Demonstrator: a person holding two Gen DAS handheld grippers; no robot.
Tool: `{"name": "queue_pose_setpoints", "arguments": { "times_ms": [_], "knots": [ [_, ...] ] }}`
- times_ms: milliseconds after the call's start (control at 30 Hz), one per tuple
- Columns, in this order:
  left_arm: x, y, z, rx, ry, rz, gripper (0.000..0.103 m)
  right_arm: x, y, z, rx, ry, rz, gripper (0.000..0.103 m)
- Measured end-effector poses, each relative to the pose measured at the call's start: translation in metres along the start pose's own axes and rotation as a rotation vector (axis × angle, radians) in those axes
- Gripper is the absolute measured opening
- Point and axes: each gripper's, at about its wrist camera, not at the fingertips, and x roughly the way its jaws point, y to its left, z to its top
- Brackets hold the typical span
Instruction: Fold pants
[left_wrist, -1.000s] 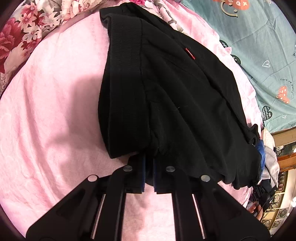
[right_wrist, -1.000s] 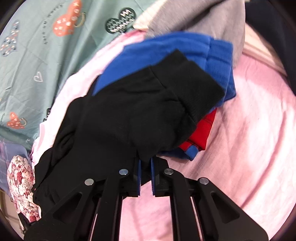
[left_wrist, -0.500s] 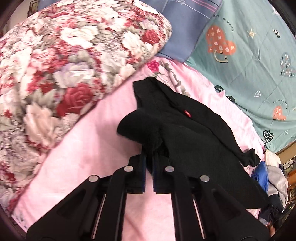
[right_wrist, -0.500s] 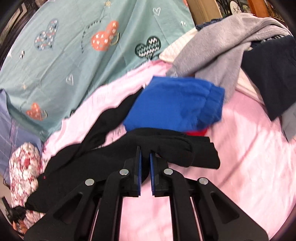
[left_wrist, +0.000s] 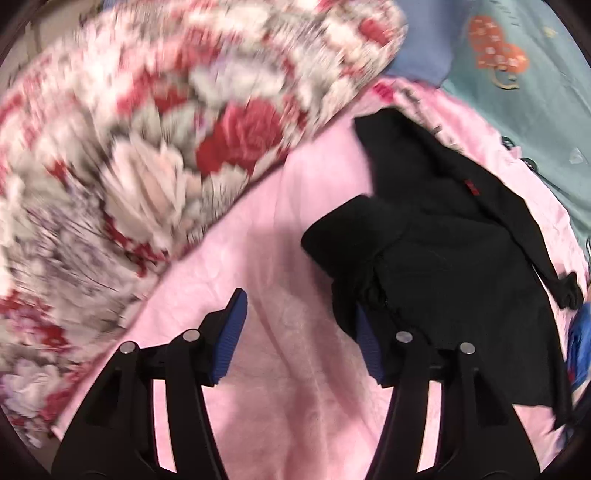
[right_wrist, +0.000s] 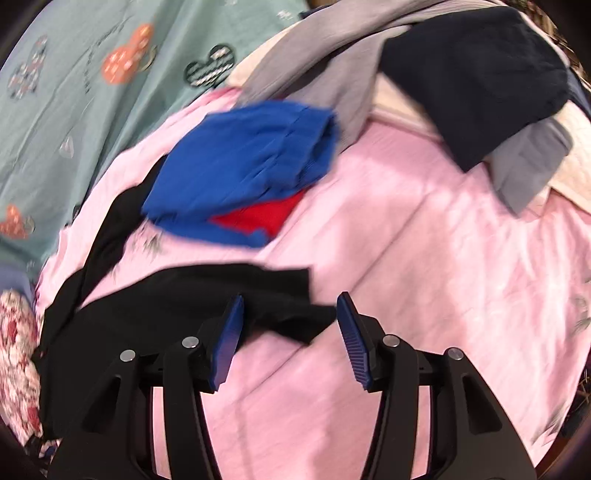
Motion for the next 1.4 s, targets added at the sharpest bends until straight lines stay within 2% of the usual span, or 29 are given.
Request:
{"name": "queue_pose_setpoints", "arguments": {
  "times_ms": [100, 167, 233, 300, 433, 467, 567, 667, 733, 767, 800, 833, 867, 900, 933, 1000, 1033, 1100, 1133, 1233, 1267, 1300, 1333, 1400],
  "knots": [
    [-0.022, -0.015, -0.007, 0.074, -0.032, -0.027, 0.062, -0.003, -0.009, 0.009, -0.005, -0.063, -0.111, 0.053],
    [-0.038, -0.023, -0.013, 0.113, -0.062, -0.080, 0.072, -0.005, -0.014, 0.011, -0.006, -0.106, -0.156, 0.053],
    [-0.054, -0.031, -0.017, 0.131, -0.093, -0.129, 0.074, 0.006, -0.019, 0.011, -0.002, -0.063, -0.118, 0.053],
    [-0.056, -0.044, -0.018, 0.150, -0.101, -0.167, 0.076, 0.026, -0.017, 0.012, -0.014, 0.023, -0.055, 0.053],
    [-0.031, -0.071, -0.021, 0.157, -0.043, -0.157, 0.077, 0.058, -0.005, 0.006, -0.035, 0.181, 0.054, 0.054],
    [-0.025, -0.074, -0.024, 0.155, -0.026, -0.155, 0.077, 0.059, 0.003, 0.002, -0.068, 0.182, 0.048, 0.061],
    [0.001, -0.083, -0.031, 0.153, 0.039, -0.165, 0.077, 0.059, 0.033, -0.014, -0.270, 0.175, 0.010, 0.068],
    [0.023, -0.090, -0.036, 0.166, 0.078, -0.155, 0.077, 0.059, 0.052, -0.029, -0.425, 0.140, -0.064, 0.069],
    [0.032, -0.093, -0.038, 0.175, 0.101, -0.153, 0.076, 0.061, 0.050, -0.025, -0.425, 0.133, -0.057, 0.063],
    [0.034, -0.094, -0.040, 0.180, 0.107, -0.156, 0.076, 0.062, 0.049, -0.021, -0.421, 0.128, -0.060, 0.044],
    [0.036, -0.096, -0.040, 0.188, 0.108, -0.156, 0.076, 0.062, 0.046, -0.017, -0.416, 0.131, -0.030, 0.017],
    [0.039, -0.098, -0.040, 0.199, 0.111, -0.150, 0.076, 0.062, 0.045, -0.012, -0.404, 0.140, -0.017, 0.017],
    [0.043, -0.099, -0.040, 0.205, 0.116, -0.140, 0.076, 0.058, 0.046, -0.008, -0.407, 0.126, -0.039, 0.016],
    [0.048, -0.099, -0.040, 0.205, 0.126, -0.128, 0.076, 0.046, 0.052, 0.003, -0.431, 0.052, -0.101, 0.016],
    [0.053, -0.097, -0.040, 0.200, 0.137, -0.118, 0.076, 0.033, 0.056, 0.009, -0.447, -0.017, -0.127, 0.016],
    [0.057, -0.093, -0.037, 0.183, 0.131, -0.125, 0.076, 0.005, 0.068, 0.028, -0.481, -0.142, -0.125, 0.015],
    [0.057, -0.093, -0.037, 0.182, 0.131, -0.125, 0.076, -0.005, 0.078, 0.037, -0.519, -0.206, -0.155, 0.015],
    [0.058, -0.095, -0.037, 0.195, 0.131, -0.112, 0.076, -0.007, 0.095, 0.050, -0.599, -0.268, -0.218, 0.016],
    [0.059, -0.097, -0.037, 0.206, 0.128, -0.105, 0.077, 0.000, 0.101, 0.056, -0.629, -0.262, -0.249, 0.016],
    [0.061, -0.098, -0.037, 0.228, 0.118, -0.099, 0.077, 0.046, 0.106, 0.069, -0.688, -0.168, -0.343, 0.019],
    [0.062, -0.098, -0.036, 0.226, 0.119, -0.103, 0.078, 0.070, 0.105, 0.068, -0.720, -0.133, -0.389, 0.032],
    [0.062, -0.098, -0.035, 0.225, 0.124, -0.106, 0.078, 0.086, 0.102, 0.066, -0.741, -0.110, -0.446, 0.058],
    [0.062, -0.098, -0.034, 0.226, 0.128, -0.107, 0.078, 0.105, 0.099, 0.061, -0.770, -0.087, -0.525, 0.066],
    [0.057, -0.093, -0.032, 0.221, 0.132, -0.094, 0.078, 0.108, 0.095, 0.050, -0.784, -0.123, -0.555, 0.068]
  ]
}}
